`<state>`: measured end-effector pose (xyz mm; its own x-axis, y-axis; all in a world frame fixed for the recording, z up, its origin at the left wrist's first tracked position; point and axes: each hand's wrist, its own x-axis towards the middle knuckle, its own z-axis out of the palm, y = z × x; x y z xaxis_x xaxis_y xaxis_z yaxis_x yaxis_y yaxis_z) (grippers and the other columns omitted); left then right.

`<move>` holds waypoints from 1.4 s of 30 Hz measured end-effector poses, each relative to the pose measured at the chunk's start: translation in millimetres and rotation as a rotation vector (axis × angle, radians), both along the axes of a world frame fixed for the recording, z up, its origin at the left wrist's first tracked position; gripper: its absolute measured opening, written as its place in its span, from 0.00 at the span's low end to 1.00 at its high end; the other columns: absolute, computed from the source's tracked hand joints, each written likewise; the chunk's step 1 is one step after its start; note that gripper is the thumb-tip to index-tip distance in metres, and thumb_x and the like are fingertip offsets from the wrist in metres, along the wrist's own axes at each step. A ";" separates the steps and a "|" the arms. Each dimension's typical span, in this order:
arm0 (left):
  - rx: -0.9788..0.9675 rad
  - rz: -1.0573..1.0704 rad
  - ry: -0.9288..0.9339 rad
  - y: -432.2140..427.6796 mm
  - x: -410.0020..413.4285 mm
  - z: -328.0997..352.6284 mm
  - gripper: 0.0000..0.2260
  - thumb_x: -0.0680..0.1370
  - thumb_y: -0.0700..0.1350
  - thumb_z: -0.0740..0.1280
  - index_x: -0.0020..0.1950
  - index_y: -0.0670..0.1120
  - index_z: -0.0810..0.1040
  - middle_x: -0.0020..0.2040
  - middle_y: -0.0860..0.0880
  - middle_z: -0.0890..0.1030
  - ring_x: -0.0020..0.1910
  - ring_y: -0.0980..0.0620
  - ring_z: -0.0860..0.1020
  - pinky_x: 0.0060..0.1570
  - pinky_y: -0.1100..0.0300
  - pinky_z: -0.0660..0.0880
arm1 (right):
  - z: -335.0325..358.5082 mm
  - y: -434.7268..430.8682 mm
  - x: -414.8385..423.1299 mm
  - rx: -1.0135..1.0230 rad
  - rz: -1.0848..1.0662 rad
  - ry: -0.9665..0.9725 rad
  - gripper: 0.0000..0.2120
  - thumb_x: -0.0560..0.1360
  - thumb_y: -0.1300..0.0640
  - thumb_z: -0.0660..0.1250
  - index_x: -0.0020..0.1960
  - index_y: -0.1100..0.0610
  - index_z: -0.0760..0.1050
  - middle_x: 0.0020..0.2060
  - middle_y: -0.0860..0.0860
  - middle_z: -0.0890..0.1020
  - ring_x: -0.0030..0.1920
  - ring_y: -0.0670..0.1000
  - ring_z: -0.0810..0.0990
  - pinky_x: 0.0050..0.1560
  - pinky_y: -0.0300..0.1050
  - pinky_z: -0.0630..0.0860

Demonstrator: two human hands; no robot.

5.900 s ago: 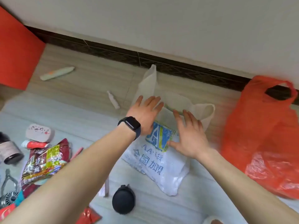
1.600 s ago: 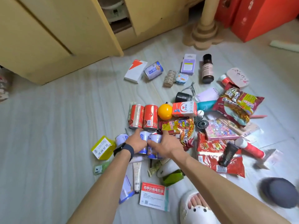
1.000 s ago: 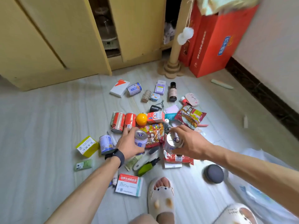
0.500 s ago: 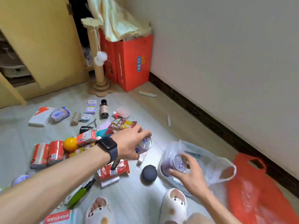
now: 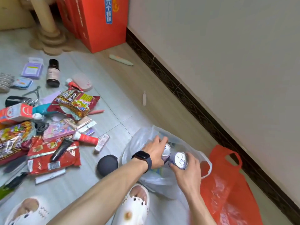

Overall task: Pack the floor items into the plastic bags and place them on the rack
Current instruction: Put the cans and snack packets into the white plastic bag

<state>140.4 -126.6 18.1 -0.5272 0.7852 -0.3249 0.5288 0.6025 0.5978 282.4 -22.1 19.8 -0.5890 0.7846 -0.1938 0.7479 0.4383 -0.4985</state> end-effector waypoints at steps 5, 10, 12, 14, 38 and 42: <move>-0.080 0.039 0.194 -3.8 -17.7 -43.6 0.30 0.73 0.38 0.70 0.69 0.50 0.59 0.62 0.46 0.66 0.54 0.40 0.75 0.35 0.50 0.71 | -29.5 13.3 -47.2 -0.038 0.179 0.002 0.29 0.67 0.50 0.78 0.65 0.50 0.72 0.60 0.49 0.75 0.61 0.50 0.73 0.57 0.45 0.70; -0.167 -0.012 0.127 -39.2 -57.6 -61.5 0.50 0.71 0.37 0.70 0.76 0.62 0.36 0.80 0.57 0.50 0.60 0.42 0.77 0.48 0.48 0.76 | -55.3 6.8 -65.3 -0.117 0.243 -0.058 0.35 0.70 0.46 0.76 0.72 0.53 0.68 0.67 0.53 0.71 0.66 0.53 0.72 0.66 0.49 0.69; -0.248 -0.058 0.183 -52.3 -72.2 -59.1 0.53 0.70 0.32 0.66 0.74 0.65 0.31 0.80 0.56 0.44 0.58 0.42 0.78 0.46 0.51 0.75 | -56.2 5.7 -66.1 -0.112 0.231 -0.086 0.36 0.71 0.44 0.74 0.74 0.53 0.66 0.69 0.53 0.70 0.66 0.55 0.72 0.67 0.52 0.70; -0.374 -0.110 0.288 -62.3 -81.7 -54.3 0.50 0.70 0.31 0.66 0.77 0.62 0.39 0.80 0.50 0.40 0.57 0.42 0.77 0.44 0.53 0.73 | -54.0 5.2 -67.4 -0.071 0.252 -0.144 0.35 0.72 0.42 0.71 0.74 0.53 0.64 0.70 0.54 0.69 0.66 0.57 0.71 0.65 0.52 0.70; -0.311 -0.311 0.651 -69.9 -73.8 -22.4 0.29 0.67 0.40 0.66 0.67 0.50 0.64 0.79 0.43 0.46 0.67 0.44 0.63 0.61 0.48 0.63 | -43.9 -32.2 -122.1 0.376 0.465 -0.090 0.34 0.66 0.38 0.73 0.66 0.53 0.69 0.60 0.52 0.74 0.59 0.56 0.73 0.55 0.53 0.71; -0.034 -0.503 0.748 -42.6 -64.9 -18.5 0.21 0.66 0.41 0.68 0.58 0.49 0.70 0.66 0.46 0.71 0.60 0.46 0.71 0.56 0.52 0.67 | -43.4 -11.3 -64.3 0.383 0.451 -0.010 0.12 0.70 0.48 0.71 0.46 0.51 0.71 0.42 0.50 0.77 0.44 0.57 0.76 0.41 0.50 0.70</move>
<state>75.4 -169.2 -0.4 -0.2070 0.9764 -0.0623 0.9783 0.2060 -0.0225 218.1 -33.3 -23.6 -0.8801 0.4725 0.0466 0.4499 0.8613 -0.2360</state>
